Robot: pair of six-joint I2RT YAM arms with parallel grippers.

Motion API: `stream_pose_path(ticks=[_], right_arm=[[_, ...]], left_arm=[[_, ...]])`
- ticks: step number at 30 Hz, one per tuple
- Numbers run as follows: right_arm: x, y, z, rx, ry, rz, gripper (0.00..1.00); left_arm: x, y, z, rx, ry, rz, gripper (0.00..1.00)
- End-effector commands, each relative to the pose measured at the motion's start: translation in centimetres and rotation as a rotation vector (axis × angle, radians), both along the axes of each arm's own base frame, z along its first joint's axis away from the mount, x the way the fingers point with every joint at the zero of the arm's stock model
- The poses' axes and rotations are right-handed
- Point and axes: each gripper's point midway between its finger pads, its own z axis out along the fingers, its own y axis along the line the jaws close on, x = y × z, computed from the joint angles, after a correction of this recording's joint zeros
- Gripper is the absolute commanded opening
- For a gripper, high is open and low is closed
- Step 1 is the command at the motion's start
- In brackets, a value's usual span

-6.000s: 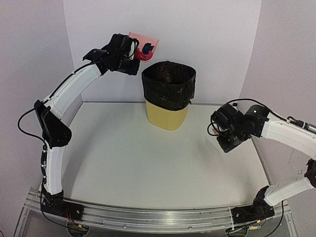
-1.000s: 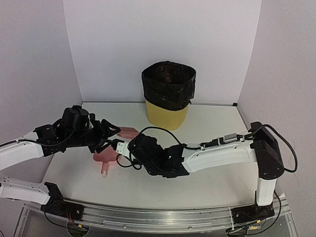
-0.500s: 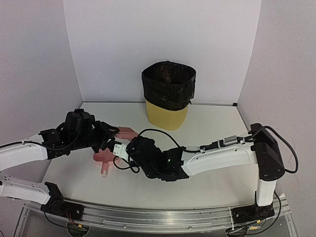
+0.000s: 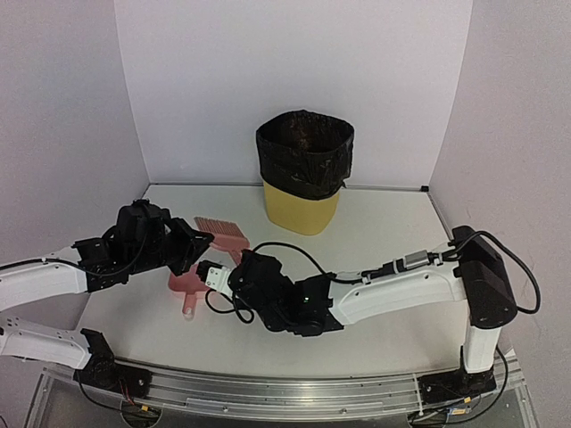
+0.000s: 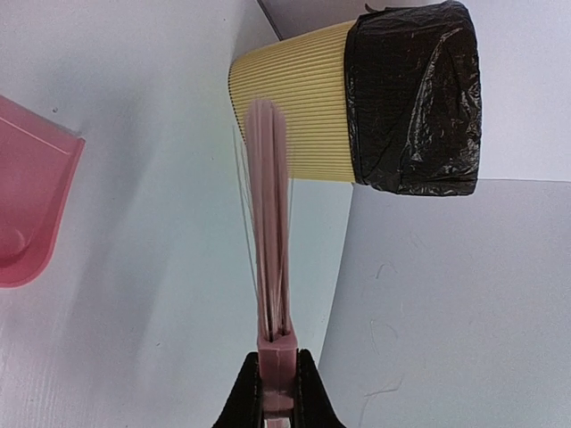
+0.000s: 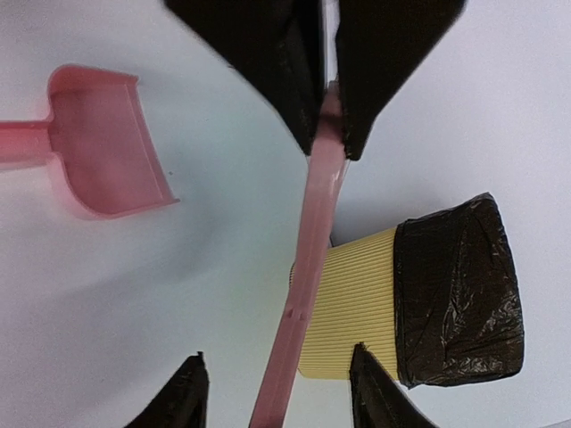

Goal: Sweep away the paper scraps from the table

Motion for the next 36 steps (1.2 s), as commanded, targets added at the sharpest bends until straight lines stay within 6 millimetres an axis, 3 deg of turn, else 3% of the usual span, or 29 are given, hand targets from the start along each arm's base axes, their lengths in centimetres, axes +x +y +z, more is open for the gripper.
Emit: stream_pose_path(ticks=[1, 2, 5, 8, 10, 14, 17, 22, 29, 36], right_arm=[[-3.1, -2.0, -0.4, 0.066, 0.19, 0.047, 0.8], [-4.0, -2.6, -0.7, 0.083, 0.257, 0.066, 0.85], [-7.7, -4.3, -1.3, 0.125, 0.476, 0.163, 0.87], [-10.9, -6.1, -0.9, 0.159, 0.636, 0.253, 0.89], [-11.9, -7.6, -0.8, 0.185, 0.681, 0.266, 0.9], [-12.1, -10.3, -0.7, 0.202, 0.678, 0.249, 0.9], [-11.7, -11.7, -0.9, 0.212, 0.672, 0.224, 0.9], [-10.8, -13.9, -0.7, 0.244, 0.666, 0.193, 0.9], [-9.9, -16.1, -0.4, 0.283, 0.679, 0.175, 0.9], [-9.5, -16.8, -0.6, 0.298, 0.714, 0.168, 0.9]], left_arm=[[1.4, 1.9, 2.3, 0.063, -0.122, 0.032, 0.0], [1.8, 2.1, 2.6, 0.083, -0.14, 0.024, 0.0], [3.6, 2.5, 2.9, 0.141, -0.158, -0.02, 0.0], [5.3, 1.9, 3.1, 0.144, -0.183, -0.179, 0.0], [6.9, 2.6, 3.4, 0.142, -0.205, -0.283, 0.0], [7.0, 3.0, 3.5, 0.035, -0.239, -0.599, 0.0], [6.9, 4.4, 2.0, 0.044, -0.188, -0.669, 0.0], [5.4, 6.6, -1.0, 0.14, -0.09, -0.643, 0.0], [4.0, 9.1, -3.2, 0.196, -0.044, -0.493, 0.0], [2.4, 9.2, -5.2, 0.094, -0.008, -0.442, 0.0]])
